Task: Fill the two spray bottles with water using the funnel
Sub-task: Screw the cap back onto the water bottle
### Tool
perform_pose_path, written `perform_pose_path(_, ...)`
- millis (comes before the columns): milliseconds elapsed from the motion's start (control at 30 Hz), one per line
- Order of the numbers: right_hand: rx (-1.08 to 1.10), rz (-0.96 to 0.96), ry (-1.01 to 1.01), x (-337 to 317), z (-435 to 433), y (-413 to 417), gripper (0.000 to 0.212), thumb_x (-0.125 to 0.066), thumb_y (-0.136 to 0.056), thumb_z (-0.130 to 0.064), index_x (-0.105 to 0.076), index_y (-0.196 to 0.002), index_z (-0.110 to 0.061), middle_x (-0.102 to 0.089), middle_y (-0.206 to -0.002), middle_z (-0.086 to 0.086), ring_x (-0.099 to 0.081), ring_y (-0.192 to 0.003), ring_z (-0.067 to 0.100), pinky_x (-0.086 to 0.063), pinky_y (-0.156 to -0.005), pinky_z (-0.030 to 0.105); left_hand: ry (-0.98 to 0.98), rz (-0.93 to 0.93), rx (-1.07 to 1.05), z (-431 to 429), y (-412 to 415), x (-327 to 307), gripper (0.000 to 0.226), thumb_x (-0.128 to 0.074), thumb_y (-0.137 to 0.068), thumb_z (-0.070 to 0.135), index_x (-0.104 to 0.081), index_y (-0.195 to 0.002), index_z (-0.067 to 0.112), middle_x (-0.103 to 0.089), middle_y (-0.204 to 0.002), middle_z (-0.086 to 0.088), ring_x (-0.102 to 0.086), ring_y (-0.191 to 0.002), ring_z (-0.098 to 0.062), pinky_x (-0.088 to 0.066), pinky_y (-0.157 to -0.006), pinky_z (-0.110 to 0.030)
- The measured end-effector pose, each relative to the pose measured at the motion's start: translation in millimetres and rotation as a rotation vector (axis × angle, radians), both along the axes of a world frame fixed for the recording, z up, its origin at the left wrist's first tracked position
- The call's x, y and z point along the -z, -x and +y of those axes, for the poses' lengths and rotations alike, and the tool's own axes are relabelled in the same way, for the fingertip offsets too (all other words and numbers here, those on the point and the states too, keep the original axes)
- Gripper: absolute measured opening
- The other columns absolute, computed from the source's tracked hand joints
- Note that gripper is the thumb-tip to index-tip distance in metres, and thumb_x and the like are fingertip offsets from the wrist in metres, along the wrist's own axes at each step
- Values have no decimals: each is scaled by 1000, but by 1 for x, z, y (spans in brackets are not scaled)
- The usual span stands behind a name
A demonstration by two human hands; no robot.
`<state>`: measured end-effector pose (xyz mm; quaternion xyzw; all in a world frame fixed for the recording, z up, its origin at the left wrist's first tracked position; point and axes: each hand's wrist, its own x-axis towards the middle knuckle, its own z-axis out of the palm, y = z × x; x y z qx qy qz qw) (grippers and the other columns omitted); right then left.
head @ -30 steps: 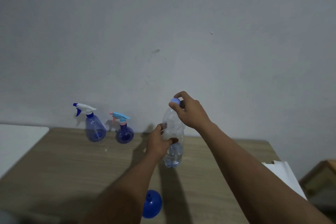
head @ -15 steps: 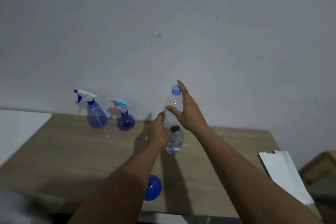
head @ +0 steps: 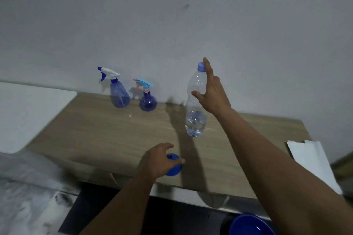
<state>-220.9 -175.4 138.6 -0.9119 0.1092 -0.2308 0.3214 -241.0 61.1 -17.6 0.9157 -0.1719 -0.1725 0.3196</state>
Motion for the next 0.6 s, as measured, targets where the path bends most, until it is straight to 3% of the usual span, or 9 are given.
perform_pose_path(100,44,30,10,-1,3,-1,115,-77,-84,-15,7,-153,-51,-52,-116,16,-58,-86,34,-40,-72,37,-71,-20,88,5,6,7,75,-76,-54,68,-62,-120,36,-62,-117,15,-61,-104,-10,-51,-93,-32)
perform_pose_path(267,58,26,-17,-4,1,-1,101,-76,-85,-17,-5,-149,-52,-52,-120,16,-53,-85,29,-42,-74,37,-64,-20,106,1,-3,10,55,-83,-69,40,-64,-120,30,-63,-118,8,-60,-104,-13,-49,-92,-27)
perform_pose_path(433,59,27,-19,-5,-1,-14,99,-75,-86,-16,-7,-148,-52,-52,-119,13,-54,-86,27,-45,-74,39,-4,-50,78,-12,-37,-1,51,-83,-70,35,-66,-118,28,-66,-115,6,-61,-103,-12,-42,-84,-19)
perform_pose_path(600,85,6,-24,-7,-13,-37,98,-77,-84,-15,-10,-149,-48,-51,-112,8,-56,-86,24,-41,-69,31,24,-76,58,-30,-98,-18,45,-82,-66,38,-67,-108,33,-66,-105,8,-63,-95,-14,-52,-84,-31)
